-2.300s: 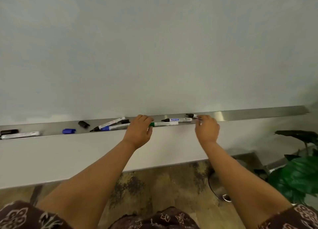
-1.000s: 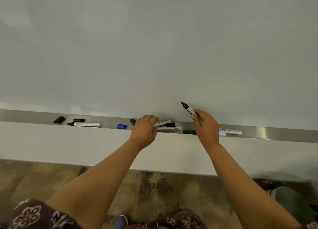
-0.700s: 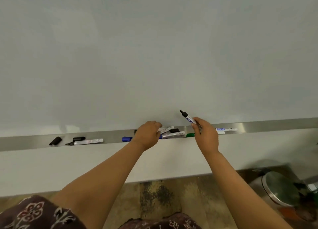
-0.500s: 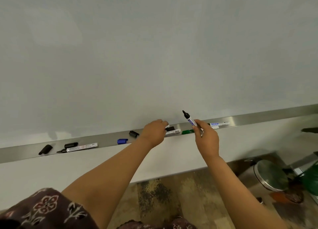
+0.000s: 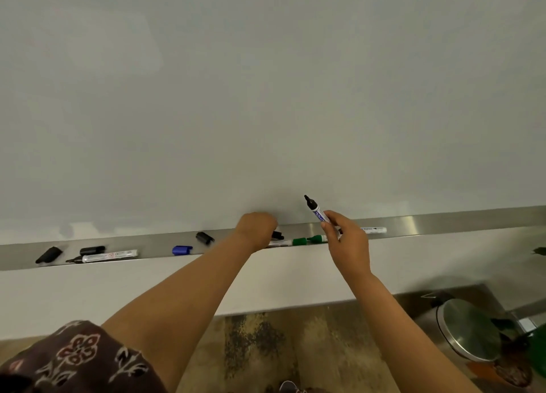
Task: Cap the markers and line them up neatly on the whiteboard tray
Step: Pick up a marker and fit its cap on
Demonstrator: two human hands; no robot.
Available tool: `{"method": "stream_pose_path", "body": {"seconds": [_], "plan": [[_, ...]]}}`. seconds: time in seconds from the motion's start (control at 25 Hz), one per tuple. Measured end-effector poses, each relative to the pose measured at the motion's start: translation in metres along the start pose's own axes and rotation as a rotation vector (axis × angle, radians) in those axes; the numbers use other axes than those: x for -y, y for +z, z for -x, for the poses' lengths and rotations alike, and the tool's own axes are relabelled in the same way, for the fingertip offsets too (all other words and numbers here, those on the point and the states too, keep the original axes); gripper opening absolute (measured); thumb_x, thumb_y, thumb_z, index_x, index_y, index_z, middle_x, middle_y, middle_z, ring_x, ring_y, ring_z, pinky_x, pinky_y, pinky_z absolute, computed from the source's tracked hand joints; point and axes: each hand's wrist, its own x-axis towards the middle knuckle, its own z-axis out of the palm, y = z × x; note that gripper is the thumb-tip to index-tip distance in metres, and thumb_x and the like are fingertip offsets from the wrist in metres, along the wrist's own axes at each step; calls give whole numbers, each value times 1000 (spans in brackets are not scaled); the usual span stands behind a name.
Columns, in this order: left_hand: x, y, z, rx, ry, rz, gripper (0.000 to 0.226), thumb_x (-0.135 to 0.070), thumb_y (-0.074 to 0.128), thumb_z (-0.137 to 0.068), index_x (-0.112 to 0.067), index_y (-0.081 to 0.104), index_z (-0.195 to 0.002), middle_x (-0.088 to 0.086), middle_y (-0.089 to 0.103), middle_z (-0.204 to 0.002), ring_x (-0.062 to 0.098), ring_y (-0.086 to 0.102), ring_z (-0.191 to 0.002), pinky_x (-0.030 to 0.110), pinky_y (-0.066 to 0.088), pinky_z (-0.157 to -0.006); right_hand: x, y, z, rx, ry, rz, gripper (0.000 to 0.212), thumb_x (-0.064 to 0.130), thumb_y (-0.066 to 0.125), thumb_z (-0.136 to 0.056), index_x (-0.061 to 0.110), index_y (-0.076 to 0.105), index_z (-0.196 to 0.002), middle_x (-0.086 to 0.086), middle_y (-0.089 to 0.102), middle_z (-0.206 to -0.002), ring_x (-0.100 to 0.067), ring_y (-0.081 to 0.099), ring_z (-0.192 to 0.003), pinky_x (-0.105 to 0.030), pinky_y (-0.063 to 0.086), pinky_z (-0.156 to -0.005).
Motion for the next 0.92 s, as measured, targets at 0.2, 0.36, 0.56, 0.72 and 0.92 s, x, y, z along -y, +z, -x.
{"method": "stream_pose_path", "body": {"seconds": [0.2,0.36,0.56,0.72,0.92], "plan": [[-11,0,-6,-35,-124,105,24,-17,52,-85,-15,65,-105,9,67,-106,29,61,-97,31,43,-70,-8,-5,-14,72,-113,-18,21,24,56,-90,18,63,-110,-3,71,-97,-12,57,-78,-25,48,-71],[-10,-11,8,-244,-183,375,24,-21,54,-86,-20,65,-107,5,67,-94,26,60,-86,29,41,-65,-21,-14,-16,139,-161,68,21,18,55,-91,16,63,-111,-5,68,-98,-19,57,-86,-34,49,-75],[-3,-19,24,-309,-177,483,20,-19,62,-83,-19,67,-102,4,64,-92,22,58,-83,32,44,-70,-17,-11,-18,223,-220,179,22,14,53,-91,16,63,-111,-8,66,-101,-26,54,-92,-40,45,-79],[3,-20,29,-315,-168,445,21,-21,60,-84,-19,67,-104,4,64,-95,21,58,-85,33,47,-74,-6,-10,-21,220,-203,214,23,14,52,-92,17,62,-113,-8,66,-104,-27,54,-95,-42,46,-81],[10,-23,31,-317,-141,393,21,-25,58,-85,-23,66,-105,0,64,-97,20,58,-87,30,44,-69,5,-3,-18,255,-198,283,25,14,52,-91,20,61,-113,-5,65,-106,-25,53,-99,-41,44,-83]]}}
